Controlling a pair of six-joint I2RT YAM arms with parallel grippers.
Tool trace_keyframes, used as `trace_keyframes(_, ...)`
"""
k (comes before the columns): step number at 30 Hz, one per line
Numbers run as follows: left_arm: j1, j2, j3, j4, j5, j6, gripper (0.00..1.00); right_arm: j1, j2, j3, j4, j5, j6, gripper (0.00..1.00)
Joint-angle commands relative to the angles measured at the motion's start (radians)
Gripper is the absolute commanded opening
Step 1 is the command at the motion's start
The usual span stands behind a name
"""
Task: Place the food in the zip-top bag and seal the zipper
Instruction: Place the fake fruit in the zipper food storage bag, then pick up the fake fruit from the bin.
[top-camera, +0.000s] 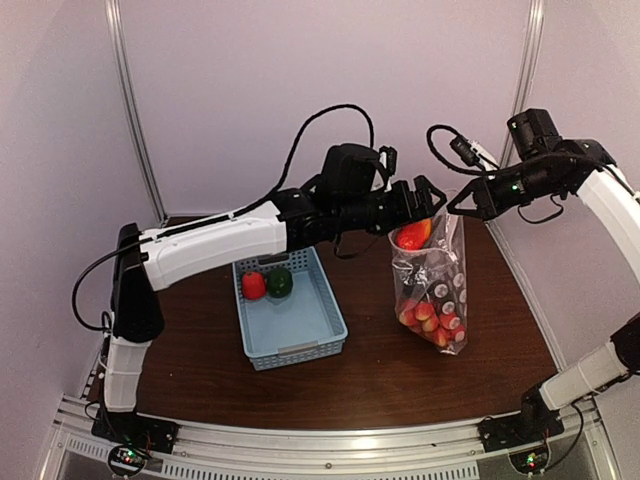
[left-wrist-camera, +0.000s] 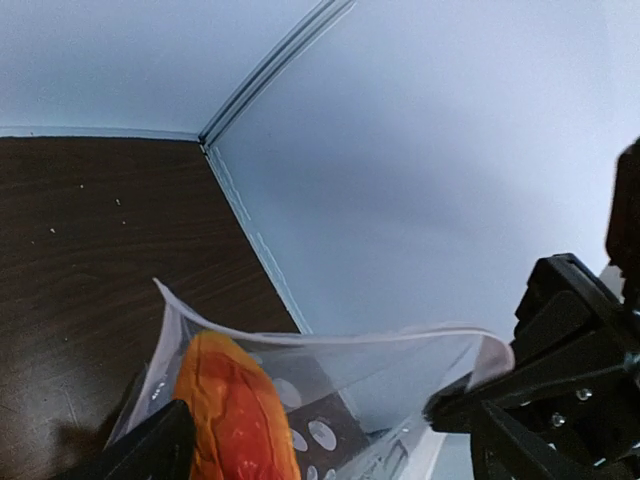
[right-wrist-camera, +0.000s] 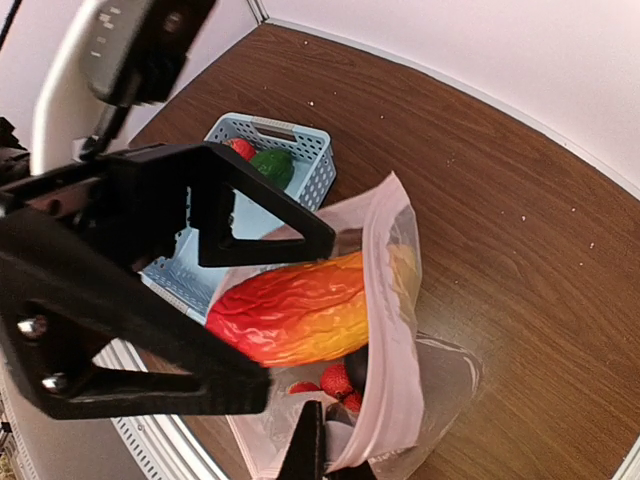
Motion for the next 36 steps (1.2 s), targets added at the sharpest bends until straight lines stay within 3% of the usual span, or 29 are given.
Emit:
trace_keyframes(1,-0.010,-0.066,0.018,0.012,-0.021,0.123,0.98,-0.015,0.028,0.003,0.010,-0.046,0.022,0.00)
trace_keyframes(8,-0.010,-0.145,-0.029,0.013,-0.016,0.246,0.98,-0.031,0.024,-0.033,0.026,-0.064,0.026,0.00)
trace_keyframes(13,-0.010,-0.284,-0.218,0.013,-0.012,0.345,0.98,-0.032,0.006,-0.074,0.046,-0.050,0.020,0.00)
trace_keyframes(16,0.005,-0.375,-0.349,-0.075,-0.133,0.402,0.98,-0.032,-0.007,-0.081,0.050,-0.016,0.015,0.00)
trace_keyframes(19,0.052,-0.495,-0.526,-0.130,-0.206,0.427,0.98,-0.032,-0.026,-0.108,0.067,0.024,0.004,0.00)
trace_keyframes(23,0.164,-0.583,-0.724,-0.242,-0.163,0.386,0.96,-0.031,-0.030,-0.128,0.043,0.076,-0.023,0.00)
trace_keyframes(25,0.207,-0.595,-0.774,-0.306,-0.178,0.386,0.92,-0.031,-0.036,-0.095,0.006,0.060,-0.056,0.00)
trace_keyframes(28,0.237,-0.573,-0.805,-0.378,-0.207,0.403,0.87,-0.022,-0.045,-0.140,0.059,0.173,-0.023,0.00)
trace_keyframes(32,0.242,-0.491,-0.763,-0.459,-0.292,0.419,0.82,-0.030,-0.037,-0.141,0.039,0.047,-0.066,0.00)
trace_keyframes(34,0.246,-0.448,-0.735,-0.485,-0.329,0.424,0.81,-0.012,-0.081,-0.203,0.129,0.088,-0.026,0.00)
trace_keyframes(36,0.255,-0.402,-0.707,-0.498,-0.334,0.433,0.81,0.001,-0.069,-0.208,0.115,0.123,-0.044,0.00)
